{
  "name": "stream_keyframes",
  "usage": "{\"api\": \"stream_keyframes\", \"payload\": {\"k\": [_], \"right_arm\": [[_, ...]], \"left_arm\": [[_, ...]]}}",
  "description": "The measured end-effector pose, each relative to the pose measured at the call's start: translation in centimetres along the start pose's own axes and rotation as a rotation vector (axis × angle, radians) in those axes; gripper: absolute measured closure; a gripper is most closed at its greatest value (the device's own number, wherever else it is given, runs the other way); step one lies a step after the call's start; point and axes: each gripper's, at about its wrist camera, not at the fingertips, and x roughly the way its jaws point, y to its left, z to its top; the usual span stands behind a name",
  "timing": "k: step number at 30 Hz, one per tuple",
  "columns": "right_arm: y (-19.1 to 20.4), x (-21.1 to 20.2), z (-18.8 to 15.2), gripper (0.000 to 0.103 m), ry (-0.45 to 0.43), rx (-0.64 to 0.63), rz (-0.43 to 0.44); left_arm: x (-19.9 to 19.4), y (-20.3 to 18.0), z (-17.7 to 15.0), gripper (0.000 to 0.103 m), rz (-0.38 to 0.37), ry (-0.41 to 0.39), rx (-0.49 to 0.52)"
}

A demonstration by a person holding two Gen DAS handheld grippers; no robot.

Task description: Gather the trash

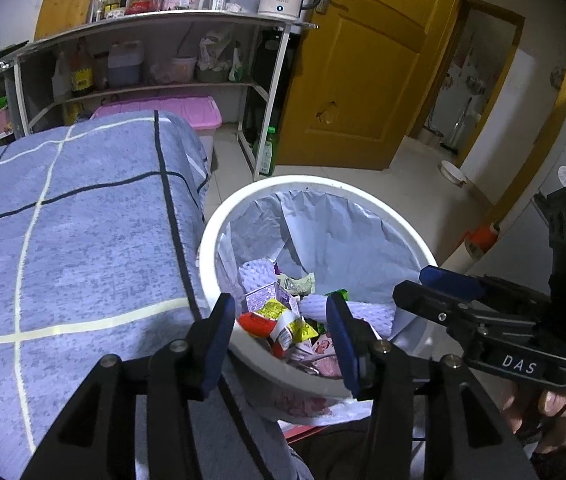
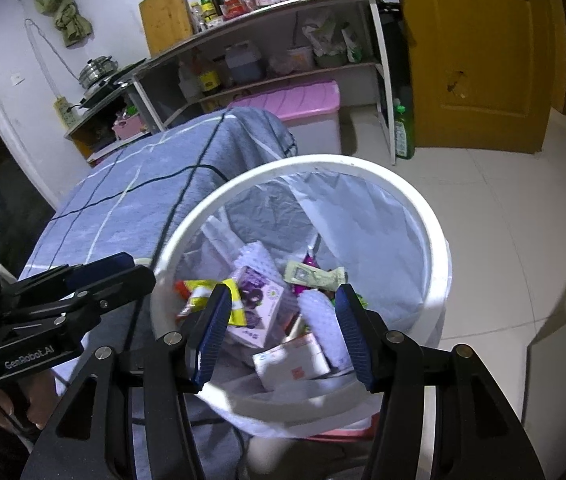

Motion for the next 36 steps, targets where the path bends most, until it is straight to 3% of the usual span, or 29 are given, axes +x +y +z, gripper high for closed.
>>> {"api": "stream_keyframes", "payload": {"k": [19,36], "right_arm": [[6.8,-5.4,-2.7,0.048,-0.075,-0.122,0.047],[9.3,-7.8,-5.4,0.048,-0.100,-0.163,0.058]], "left_arm": [[-7.4,0.4,-2.9,0.054,0.051,-0.111,-0.005],[-10.8,0.5,-6.3,0.054,0.102,-0.159,-0.011]]}}
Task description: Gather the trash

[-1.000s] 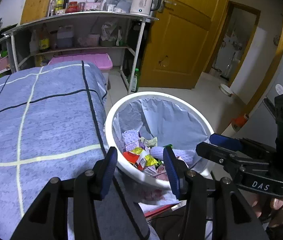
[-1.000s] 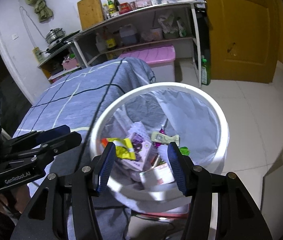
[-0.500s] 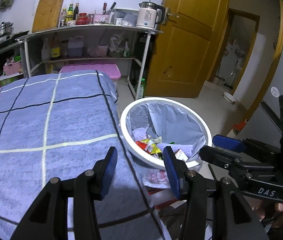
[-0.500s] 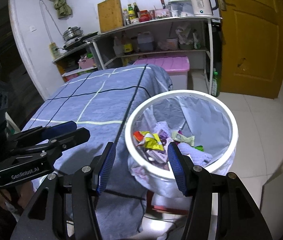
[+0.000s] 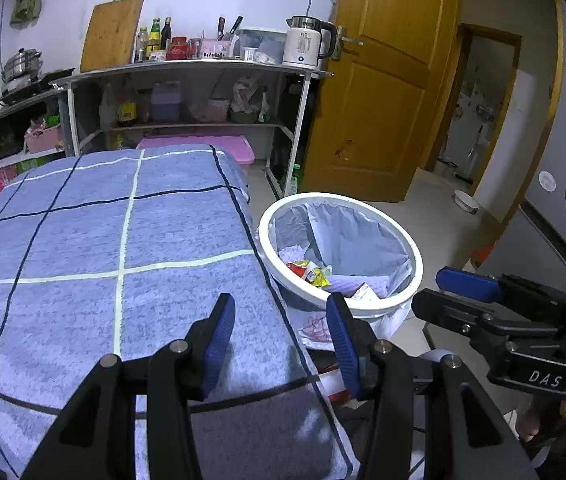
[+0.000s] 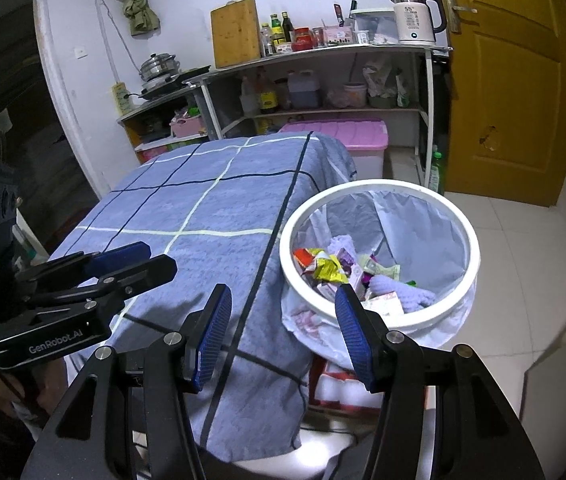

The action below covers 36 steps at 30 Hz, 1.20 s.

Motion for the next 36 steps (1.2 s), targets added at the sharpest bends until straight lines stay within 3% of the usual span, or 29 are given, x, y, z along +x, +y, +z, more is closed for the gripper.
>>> {"api": "stream_keyframes", "payload": {"k": [36], "right_arm": [[1.2,-1.5,-2.0,0.048,-0.003,-0.018,0.001]], "left_arm": [[-2.2,-0.5,-2.1,0.053,0.028,-0.029,-0.011]]}}
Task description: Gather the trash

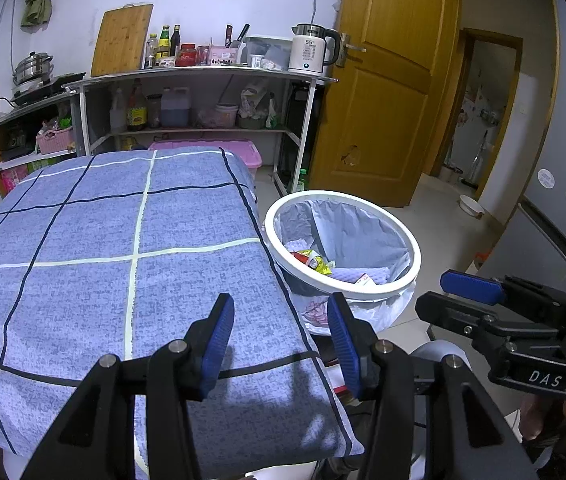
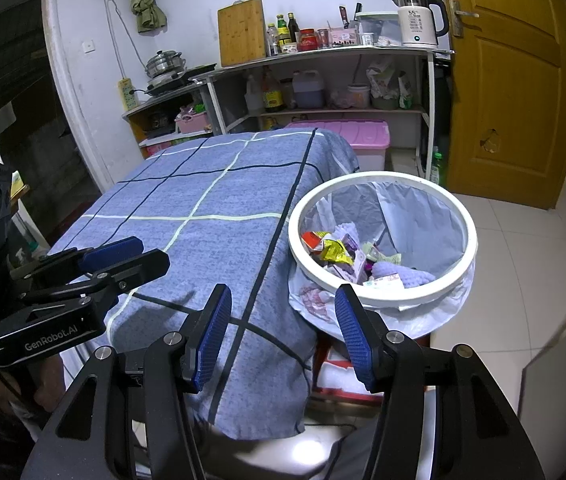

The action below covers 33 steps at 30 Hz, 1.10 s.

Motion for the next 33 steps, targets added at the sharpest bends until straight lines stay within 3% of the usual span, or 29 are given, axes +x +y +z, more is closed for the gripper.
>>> {"api": "stream_keyframes", "payload": {"k": [33], "right_arm": [[-0.14,0.06,-0.02,0.048,0.003,0.002,0.000]], "left_arm": [[0.17,0.47,-0.19,0.053,0.022,0.005,0.002]]}}
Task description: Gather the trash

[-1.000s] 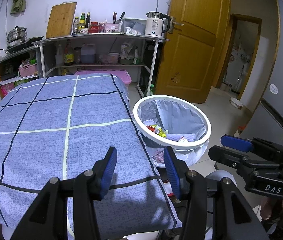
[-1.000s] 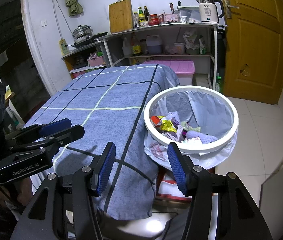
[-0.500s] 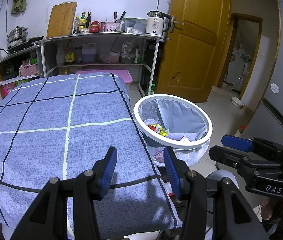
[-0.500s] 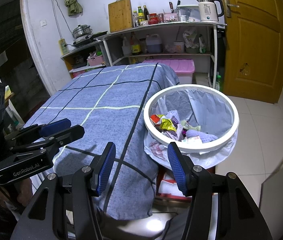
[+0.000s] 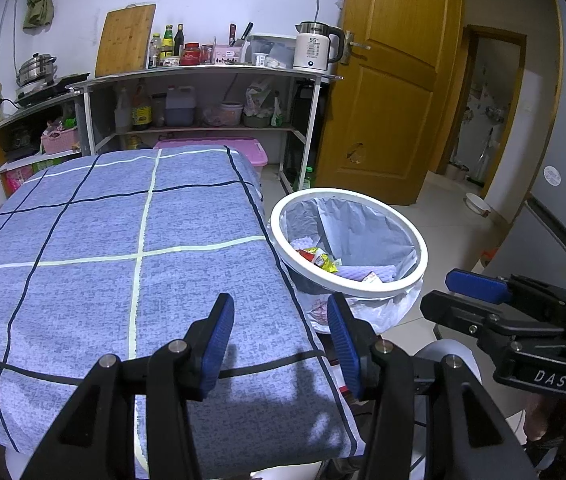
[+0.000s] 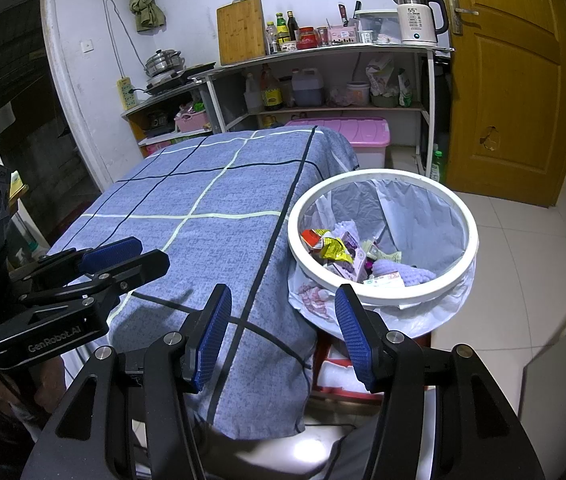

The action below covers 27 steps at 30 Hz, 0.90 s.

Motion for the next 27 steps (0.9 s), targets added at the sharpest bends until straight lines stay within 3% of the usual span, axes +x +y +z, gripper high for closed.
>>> {"api": "stream_keyframes", "payload": {"k": [27], "right_arm": [[-0.04,-0.01,0.04,0.048,0.001,0.001,0.000]], "left_arm": [[0.13,-0.35,-0.03,0.053,0.029,0.015,-0.013]]}}
